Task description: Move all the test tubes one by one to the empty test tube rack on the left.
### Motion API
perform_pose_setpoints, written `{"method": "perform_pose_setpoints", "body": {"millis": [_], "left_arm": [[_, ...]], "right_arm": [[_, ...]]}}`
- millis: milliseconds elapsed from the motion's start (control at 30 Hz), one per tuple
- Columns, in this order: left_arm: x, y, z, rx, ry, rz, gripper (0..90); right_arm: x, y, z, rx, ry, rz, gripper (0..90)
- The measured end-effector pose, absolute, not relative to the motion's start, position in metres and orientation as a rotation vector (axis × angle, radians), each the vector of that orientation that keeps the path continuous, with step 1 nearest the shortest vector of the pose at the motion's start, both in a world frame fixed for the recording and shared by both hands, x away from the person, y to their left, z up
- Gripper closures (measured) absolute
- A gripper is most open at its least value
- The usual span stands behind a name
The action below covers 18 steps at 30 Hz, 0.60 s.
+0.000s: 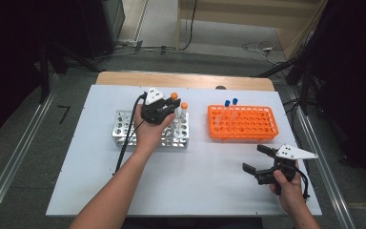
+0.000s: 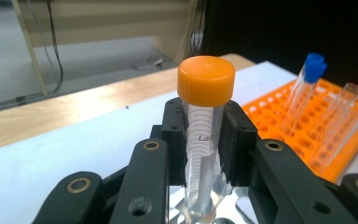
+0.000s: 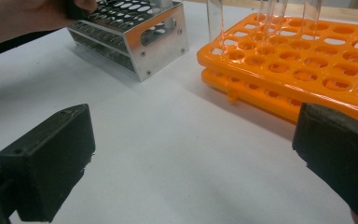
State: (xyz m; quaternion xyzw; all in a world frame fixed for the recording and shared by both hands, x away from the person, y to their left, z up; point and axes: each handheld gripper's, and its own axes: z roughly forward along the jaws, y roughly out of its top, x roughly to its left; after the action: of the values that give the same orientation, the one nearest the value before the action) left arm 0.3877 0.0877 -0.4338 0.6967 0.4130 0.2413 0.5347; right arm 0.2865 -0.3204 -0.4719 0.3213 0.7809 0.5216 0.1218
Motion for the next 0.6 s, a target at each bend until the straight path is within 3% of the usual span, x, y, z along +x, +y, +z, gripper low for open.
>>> {"method": "perform_pose_setpoints", "body": {"millis": [300,600], "left_arm": [[0.393,0.0814,-0.4333,1.769,0.988,0.54,74.5],[0.3936,0.0866,-0.4332,1.787,1.044,0.503,56.0]], "right_arm": [[0.2868,-0.3193,-0.4724,0.946,2.285,1.519,0.0],[0.2885,-0.3223,-0.4729,0.957,2.281,1.54,0.0]]}}
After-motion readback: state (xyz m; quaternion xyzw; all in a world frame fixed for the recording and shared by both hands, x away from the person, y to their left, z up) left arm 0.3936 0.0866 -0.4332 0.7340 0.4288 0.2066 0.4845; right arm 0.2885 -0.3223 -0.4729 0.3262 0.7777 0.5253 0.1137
